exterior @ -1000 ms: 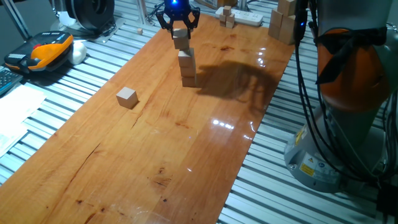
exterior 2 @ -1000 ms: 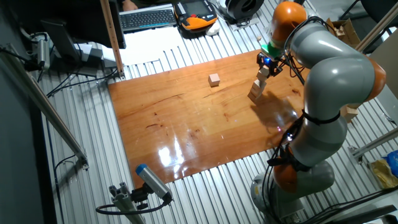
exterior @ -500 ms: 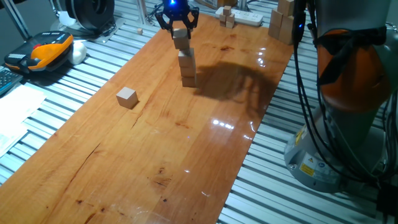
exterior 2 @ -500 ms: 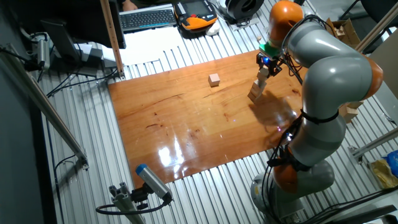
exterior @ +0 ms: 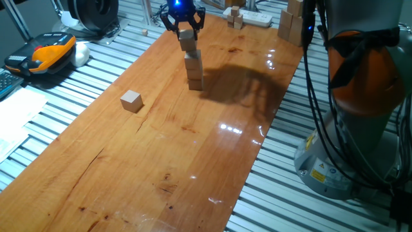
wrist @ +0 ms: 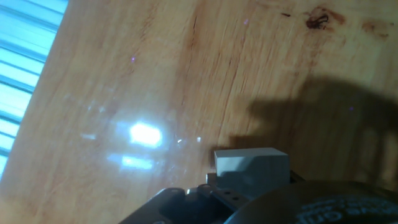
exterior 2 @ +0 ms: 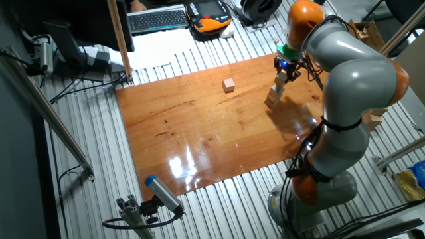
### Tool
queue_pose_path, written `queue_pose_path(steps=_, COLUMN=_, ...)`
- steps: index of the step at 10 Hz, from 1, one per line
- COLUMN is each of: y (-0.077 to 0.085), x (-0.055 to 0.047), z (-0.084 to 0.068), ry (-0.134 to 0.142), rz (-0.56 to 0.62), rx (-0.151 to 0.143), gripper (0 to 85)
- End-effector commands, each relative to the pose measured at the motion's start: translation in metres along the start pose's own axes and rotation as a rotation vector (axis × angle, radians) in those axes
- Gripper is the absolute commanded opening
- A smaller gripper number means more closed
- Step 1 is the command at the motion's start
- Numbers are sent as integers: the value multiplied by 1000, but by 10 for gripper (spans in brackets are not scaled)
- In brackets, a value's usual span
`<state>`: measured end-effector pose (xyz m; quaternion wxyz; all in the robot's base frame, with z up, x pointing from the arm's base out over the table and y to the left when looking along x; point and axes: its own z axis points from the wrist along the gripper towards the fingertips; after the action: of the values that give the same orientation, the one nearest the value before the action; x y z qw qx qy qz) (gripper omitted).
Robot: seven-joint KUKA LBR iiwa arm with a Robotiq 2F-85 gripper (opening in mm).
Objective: Stack the blocks in a vertical line of five
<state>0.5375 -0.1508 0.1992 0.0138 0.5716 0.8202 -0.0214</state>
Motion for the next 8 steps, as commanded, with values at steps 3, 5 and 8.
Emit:
queue_pose_path(steps=3, y=0, x=0, z=0, ry=12, rz=8, rx=-13, gripper=0)
queue_pose_path(steps=5, y=-1, x=0, z=0, ry=17, rz=2, rx=-20, gripper=0)
queue_pose_path(steps=8, y=-6, x=0, z=0, ry=12, rz=-13, rx=-19, gripper=0)
